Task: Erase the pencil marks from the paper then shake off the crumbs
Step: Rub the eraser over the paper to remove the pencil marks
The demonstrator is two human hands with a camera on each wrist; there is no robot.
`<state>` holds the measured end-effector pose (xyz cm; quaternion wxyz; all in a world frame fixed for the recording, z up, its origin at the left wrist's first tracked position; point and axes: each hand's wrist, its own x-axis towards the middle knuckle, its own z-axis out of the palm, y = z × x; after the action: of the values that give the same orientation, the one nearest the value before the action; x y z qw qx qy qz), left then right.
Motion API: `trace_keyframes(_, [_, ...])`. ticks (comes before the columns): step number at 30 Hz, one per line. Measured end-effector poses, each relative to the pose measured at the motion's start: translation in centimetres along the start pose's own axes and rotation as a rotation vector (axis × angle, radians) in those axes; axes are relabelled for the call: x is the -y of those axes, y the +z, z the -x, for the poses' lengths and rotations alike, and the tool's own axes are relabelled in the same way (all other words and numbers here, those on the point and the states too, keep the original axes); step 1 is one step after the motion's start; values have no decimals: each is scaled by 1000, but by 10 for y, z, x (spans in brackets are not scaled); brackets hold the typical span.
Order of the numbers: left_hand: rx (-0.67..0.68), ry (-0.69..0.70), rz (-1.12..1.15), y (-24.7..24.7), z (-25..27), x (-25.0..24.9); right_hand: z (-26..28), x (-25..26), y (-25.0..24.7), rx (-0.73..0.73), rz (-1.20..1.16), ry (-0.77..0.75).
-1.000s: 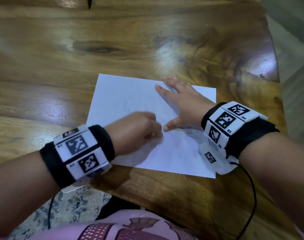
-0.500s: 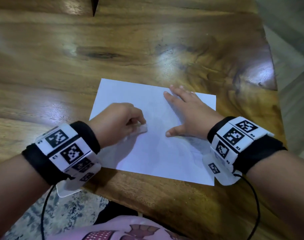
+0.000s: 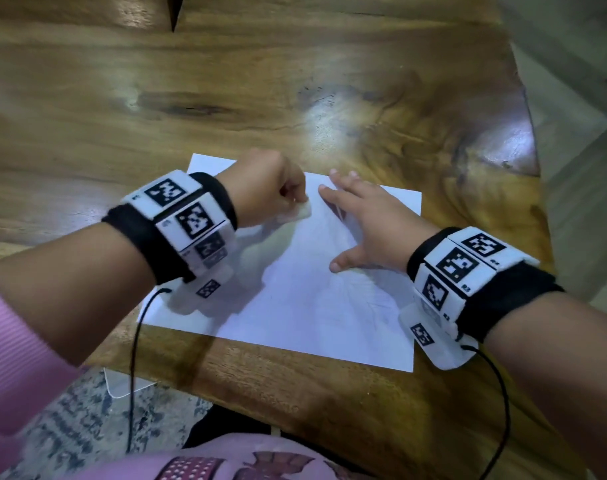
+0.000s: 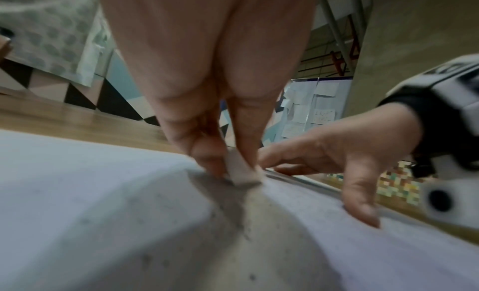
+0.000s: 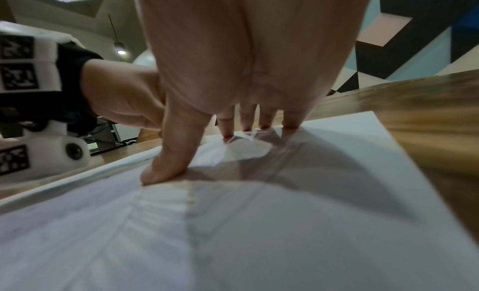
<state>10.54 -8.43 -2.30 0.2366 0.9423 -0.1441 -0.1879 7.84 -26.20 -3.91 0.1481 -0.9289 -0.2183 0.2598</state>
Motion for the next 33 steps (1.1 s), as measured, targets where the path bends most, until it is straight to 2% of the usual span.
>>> trace_keyframes(1, [61, -6, 9, -1, 2, 1, 0, 0, 0, 1, 5, -1])
trace_keyframes(2, [65, -9, 11, -2, 1, 2, 1, -1, 0, 3, 10, -3])
trace_keyframes(5, [-166, -9, 1, -1, -8, -1, 1, -1, 0, 0, 15, -5])
trace_keyframes(6, [-200, -7, -11, 0, -8, -3, 1, -1, 0, -1, 14, -5])
trace_keyframes(7, [-172, 5, -19, 0, -8, -4, 1, -1, 0, -2, 12, -5])
trace_keyframes(10, [76, 21, -19, -2, -4, -4, 1, -1, 0, -5, 1, -4])
trace_keyframes(11, [88, 13, -22, -3, -5, -5, 1, -1, 0, -5, 0, -4])
trace_keyframes(14, [-89, -5, -52, -3, -12, -9, 0, -1, 0, -8, 6, -7])
trace_keyframes(16, [-118, 8, -69, 0, -11, -11, 0, -1, 0, -10, 7, -7])
trace_keyframes(20, [182, 90, -127, 2, 9, -11, -1, -1, 1, -13, 13, -3])
trace_keyframes(21, [210, 93, -139, 0, 9, -11, -1, -1, 1, -12, 15, -2])
trace_keyframes(23, [119, 75, -129, -3, 1, -13, 0, 0, 0, -7, 12, -4])
trace_keyframes(25, [-60, 48, -121, -3, -11, -14, 1, 1, -1, -9, 11, -6])
trace_keyframes(27, [-112, 44, -122, 0, -13, -16, 0, 1, -1, -12, 12, -10])
trace_keyframes(29, [-23, 89, -134, 6, -4, -14, 0, 0, 0, -15, 7, -8])
trace_keyframes(32, [217, 113, -154, 4, 11, -8, 0, -1, 1, -17, -11, 0])
trace_keyframes(33, [225, 100, -142, 1, 10, -6, 0, -1, 1, -18, -14, 0])
